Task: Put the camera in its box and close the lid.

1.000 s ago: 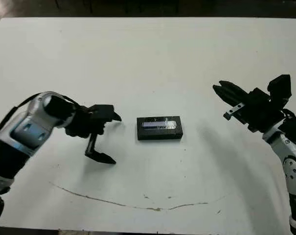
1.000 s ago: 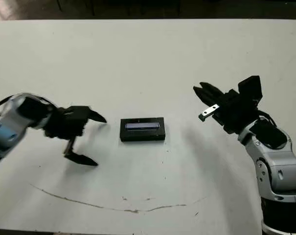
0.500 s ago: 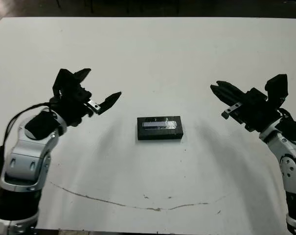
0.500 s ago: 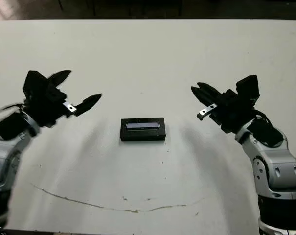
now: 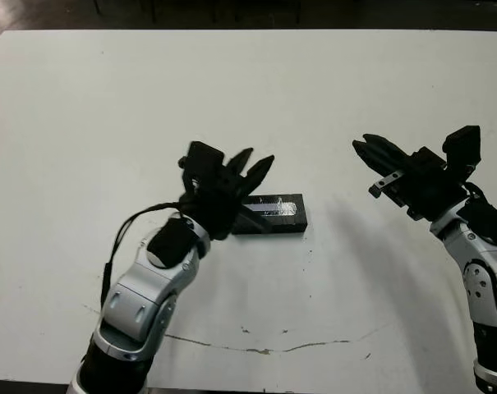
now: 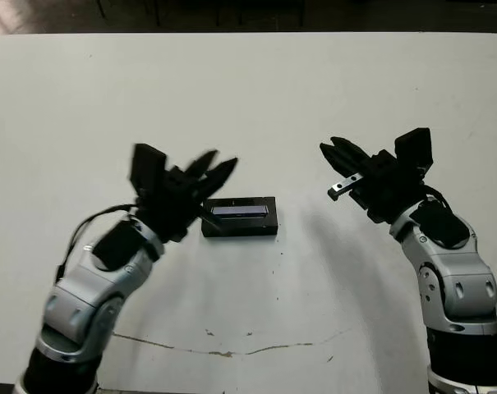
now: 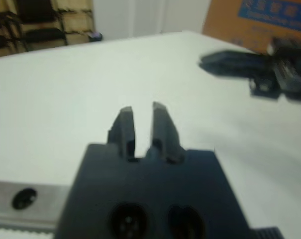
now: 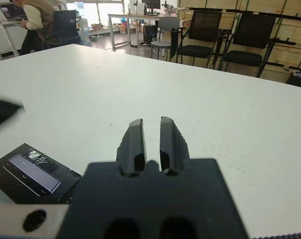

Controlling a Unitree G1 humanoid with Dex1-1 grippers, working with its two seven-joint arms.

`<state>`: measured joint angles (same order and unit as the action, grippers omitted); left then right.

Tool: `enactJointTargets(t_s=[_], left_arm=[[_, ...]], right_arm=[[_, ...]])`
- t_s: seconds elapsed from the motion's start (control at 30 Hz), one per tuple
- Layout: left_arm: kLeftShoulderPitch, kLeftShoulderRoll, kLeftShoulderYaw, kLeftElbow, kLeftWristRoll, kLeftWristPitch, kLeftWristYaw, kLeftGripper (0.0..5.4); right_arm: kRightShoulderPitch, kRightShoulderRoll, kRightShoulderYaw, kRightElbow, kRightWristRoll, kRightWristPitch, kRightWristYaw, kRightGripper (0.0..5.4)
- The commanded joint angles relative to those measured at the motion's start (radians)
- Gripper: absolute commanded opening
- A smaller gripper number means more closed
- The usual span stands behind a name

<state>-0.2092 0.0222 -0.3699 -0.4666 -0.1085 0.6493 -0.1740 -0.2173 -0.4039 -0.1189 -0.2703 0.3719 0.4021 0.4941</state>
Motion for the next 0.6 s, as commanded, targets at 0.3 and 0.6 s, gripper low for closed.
enactJointTargets(t_s=[0.3, 0.6], left_arm=[[0.083, 0.022, -0.072, 0.244, 0.08, -0.034, -0.005, 0.02], [0.109, 0.048, -0.068, 0.249, 0.083, 0.029, -0.036, 0.02]], right_arm=[[0.042, -0.006, -0.011, -0.031, -0.001, 0.02, -0.007, 0.0], [0.039, -0.01, -0.009, -0.026, 0.003, 0.012, 0.001, 0.0]])
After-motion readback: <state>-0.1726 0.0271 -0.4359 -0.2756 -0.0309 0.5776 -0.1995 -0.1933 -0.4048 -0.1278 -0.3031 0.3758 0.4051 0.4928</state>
